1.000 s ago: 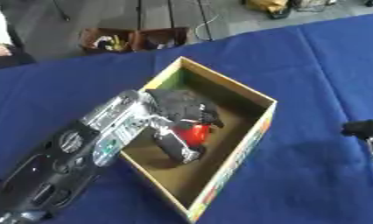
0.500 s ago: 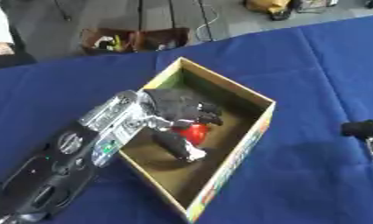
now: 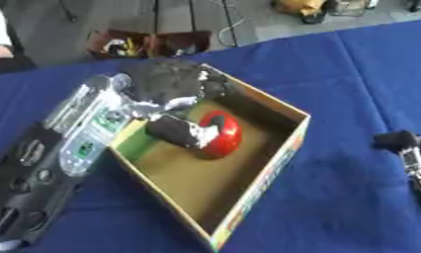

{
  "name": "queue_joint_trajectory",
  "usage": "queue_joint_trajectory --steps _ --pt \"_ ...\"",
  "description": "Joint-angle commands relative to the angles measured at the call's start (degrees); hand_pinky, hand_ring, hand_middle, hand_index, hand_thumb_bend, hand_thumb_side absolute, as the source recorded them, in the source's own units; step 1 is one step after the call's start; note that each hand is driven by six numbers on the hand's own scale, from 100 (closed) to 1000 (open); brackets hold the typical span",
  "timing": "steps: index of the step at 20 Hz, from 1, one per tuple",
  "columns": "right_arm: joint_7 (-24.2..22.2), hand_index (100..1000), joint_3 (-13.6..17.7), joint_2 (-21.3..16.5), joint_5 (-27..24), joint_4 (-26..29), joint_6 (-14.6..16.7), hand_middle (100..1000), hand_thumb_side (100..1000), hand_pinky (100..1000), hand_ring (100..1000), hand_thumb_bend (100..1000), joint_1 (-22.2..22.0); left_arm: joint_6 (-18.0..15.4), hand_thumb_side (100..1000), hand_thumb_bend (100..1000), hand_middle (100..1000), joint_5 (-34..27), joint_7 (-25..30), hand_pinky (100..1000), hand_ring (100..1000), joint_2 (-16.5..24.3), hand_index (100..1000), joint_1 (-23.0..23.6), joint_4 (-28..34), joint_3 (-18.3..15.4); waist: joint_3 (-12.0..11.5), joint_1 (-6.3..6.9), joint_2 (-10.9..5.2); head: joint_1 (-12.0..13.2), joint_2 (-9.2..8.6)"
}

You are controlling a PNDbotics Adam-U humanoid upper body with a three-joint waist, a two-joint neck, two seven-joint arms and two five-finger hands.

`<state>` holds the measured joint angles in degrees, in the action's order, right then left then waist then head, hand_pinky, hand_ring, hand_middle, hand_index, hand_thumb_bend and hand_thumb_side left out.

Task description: Pick up objects on the table and place them in the box.

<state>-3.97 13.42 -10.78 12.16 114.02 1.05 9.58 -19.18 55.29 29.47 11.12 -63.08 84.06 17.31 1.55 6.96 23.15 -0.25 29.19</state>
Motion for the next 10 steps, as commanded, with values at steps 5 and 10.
queue_joint_trajectory --steps 5,10 --pt "1.2 673 0.5 -0.3 -1.6 0.6 1.1 576 843 861 802 100 0.7 4.0 960 100 662 -6.1 -6.1 524 736 1.3 959 4.2 10.5 -8.9 -1.4 -2.25 -1.57 -0.5 1.25" --pt "2.1 671 0.9 -0.1 -2.5 0.6 2.1 576 807 857 799 100 0.8 7.9 971 100 623 -10.2 -10.2 511 717 2.2 943 9.7 17.2 -12.3 -2.7 -3.85 -1.5 -0.6 1.68"
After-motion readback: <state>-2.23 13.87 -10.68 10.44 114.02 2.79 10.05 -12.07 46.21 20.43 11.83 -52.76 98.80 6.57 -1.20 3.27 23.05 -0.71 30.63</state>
